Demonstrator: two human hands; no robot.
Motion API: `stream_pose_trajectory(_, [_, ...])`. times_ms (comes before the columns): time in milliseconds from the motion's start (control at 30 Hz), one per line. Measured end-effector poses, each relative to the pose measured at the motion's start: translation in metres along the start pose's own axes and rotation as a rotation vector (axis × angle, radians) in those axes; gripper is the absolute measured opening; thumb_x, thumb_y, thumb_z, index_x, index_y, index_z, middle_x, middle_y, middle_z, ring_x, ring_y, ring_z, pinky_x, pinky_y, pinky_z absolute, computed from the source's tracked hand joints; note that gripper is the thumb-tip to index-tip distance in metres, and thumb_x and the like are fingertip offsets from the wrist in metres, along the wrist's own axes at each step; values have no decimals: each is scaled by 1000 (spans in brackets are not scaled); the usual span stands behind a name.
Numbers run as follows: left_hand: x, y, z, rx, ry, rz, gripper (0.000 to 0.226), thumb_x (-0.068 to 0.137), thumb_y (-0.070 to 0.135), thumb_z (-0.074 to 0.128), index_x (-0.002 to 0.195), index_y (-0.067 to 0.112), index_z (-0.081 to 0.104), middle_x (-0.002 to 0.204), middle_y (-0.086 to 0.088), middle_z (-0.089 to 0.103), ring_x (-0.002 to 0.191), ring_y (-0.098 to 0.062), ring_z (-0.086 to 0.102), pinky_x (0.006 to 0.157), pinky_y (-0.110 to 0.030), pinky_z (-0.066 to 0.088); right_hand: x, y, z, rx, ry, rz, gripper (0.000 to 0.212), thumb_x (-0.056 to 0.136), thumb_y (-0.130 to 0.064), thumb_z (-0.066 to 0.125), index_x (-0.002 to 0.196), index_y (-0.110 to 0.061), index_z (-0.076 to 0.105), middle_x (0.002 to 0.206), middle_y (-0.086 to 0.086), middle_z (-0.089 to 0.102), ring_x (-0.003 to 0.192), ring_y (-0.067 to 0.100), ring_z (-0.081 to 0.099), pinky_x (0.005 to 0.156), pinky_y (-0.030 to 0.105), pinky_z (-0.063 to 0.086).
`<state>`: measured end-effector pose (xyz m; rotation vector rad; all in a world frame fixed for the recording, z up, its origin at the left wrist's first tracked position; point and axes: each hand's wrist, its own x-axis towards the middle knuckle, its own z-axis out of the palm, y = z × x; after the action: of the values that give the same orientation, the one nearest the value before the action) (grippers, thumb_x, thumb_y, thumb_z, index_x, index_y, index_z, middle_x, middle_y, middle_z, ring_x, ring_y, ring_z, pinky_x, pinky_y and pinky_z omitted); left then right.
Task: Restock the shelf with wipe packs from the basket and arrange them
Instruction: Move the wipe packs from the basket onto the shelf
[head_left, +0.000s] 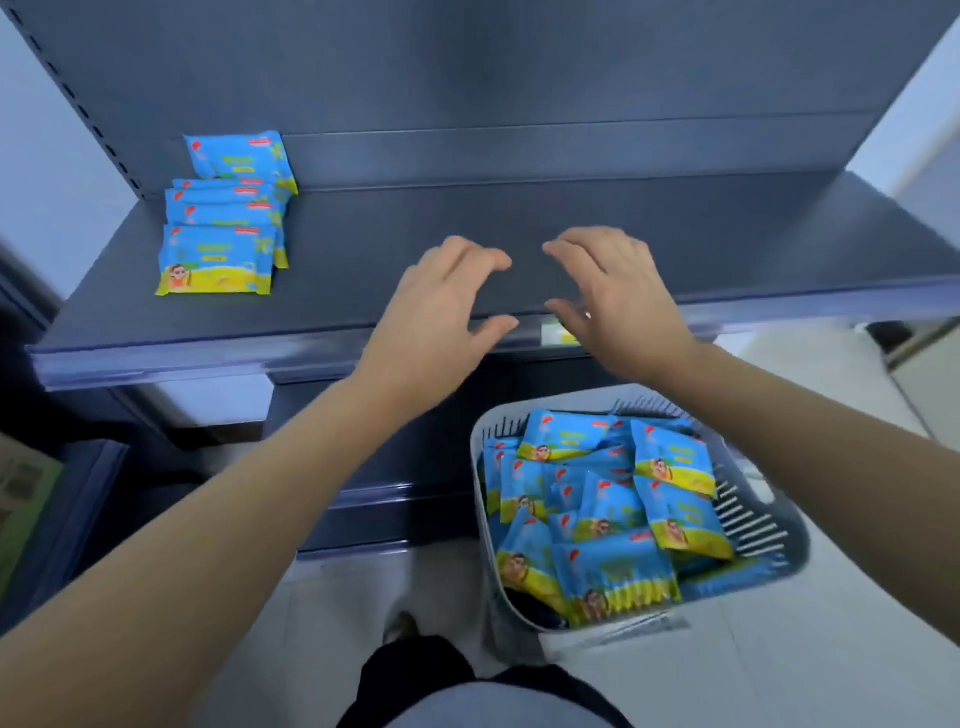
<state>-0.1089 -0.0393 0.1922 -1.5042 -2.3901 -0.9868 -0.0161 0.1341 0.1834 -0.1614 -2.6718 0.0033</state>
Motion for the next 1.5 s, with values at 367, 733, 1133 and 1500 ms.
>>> stream_pose_trajectory(367, [-53,50,146,-140,-448,-108,39,82,24,67,118,18,52,109,3,50,93,-10,47,79,-20,35,-156,101,48,51,-584,148,52,85,-26,64,133,-11,48,133,12,49,124,30,41,104,38,30])
stream_pose_trajectory(733, [-89,47,227,-48,-951,-301,47,78,29,73,116,10,51,113,-4,52,102,-21,53,85,-34,45,-207,129,89,197,-1098,380,89,78,-31,74,149,-27,20,152,8,27,139,30,27,110,44,32])
stream_pose_trajectory(1133, [-88,54,229,129,-1184,-212,44,73,22,75,54,12,36,54,0,34,50,-14,32,49,-28,28,-207,125,94,98,-1126,400,74,71,-40,78,129,-15,39,131,11,42,119,32,40,94,45,43])
stream_pose_trajectory(1500, [-46,33,158,70,-958,-279,22,77,12,69,91,18,52,86,8,48,77,-13,45,56,-23,34,-187,101,91,17,-1265,299,58,84,-27,69,134,-10,44,135,8,47,124,28,44,96,35,39])
